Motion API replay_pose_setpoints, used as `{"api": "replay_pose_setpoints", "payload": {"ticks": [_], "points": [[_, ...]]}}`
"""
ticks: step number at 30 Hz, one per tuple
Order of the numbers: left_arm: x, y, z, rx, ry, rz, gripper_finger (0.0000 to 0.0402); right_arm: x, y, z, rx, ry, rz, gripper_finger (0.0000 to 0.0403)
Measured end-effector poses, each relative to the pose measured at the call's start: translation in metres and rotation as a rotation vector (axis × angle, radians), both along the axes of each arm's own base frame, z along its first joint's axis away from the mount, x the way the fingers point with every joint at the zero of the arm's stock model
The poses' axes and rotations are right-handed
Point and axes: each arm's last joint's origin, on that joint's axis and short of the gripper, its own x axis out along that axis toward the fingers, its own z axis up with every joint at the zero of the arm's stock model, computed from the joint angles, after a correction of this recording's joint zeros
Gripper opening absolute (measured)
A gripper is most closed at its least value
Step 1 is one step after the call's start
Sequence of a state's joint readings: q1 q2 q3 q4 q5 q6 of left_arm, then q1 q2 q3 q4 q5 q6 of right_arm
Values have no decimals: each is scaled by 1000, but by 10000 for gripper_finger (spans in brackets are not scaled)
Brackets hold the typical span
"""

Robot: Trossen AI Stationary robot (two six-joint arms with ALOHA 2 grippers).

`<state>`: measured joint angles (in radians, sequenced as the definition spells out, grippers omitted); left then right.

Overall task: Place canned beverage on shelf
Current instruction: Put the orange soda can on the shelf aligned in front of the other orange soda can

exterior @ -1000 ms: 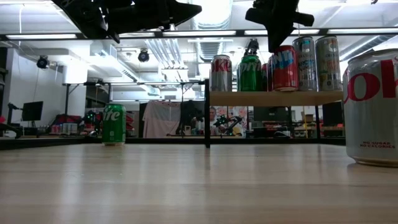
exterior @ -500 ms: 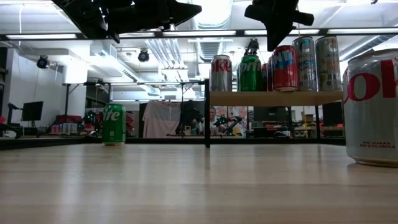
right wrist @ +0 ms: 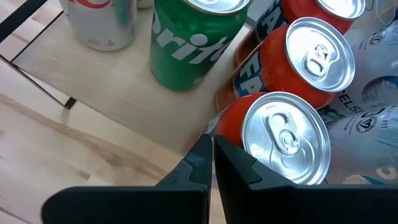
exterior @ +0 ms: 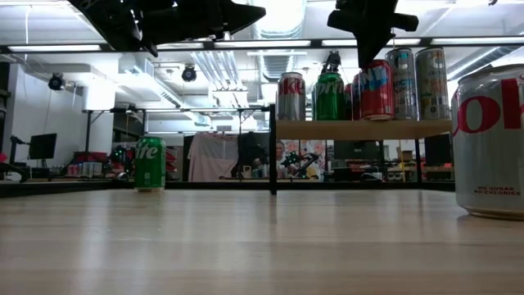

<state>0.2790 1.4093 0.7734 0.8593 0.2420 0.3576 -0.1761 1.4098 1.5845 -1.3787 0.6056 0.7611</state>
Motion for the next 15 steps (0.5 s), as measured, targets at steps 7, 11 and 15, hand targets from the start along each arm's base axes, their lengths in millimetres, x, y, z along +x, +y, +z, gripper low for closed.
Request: {"api": "replay_pose_setpoints", "payload": {"ticks": [7, 11, 15], "points": [[0, 0, 0, 0, 0, 0, 36, 1, 4, 1, -6, -7, 18, 9], [0, 0, 0, 0, 0, 0, 36, 3, 10, 12, -11, -47, 41, 9], [0, 0, 0, 0, 0, 0, 36, 2, 15, 24, 20, -103, 47, 9]]}}
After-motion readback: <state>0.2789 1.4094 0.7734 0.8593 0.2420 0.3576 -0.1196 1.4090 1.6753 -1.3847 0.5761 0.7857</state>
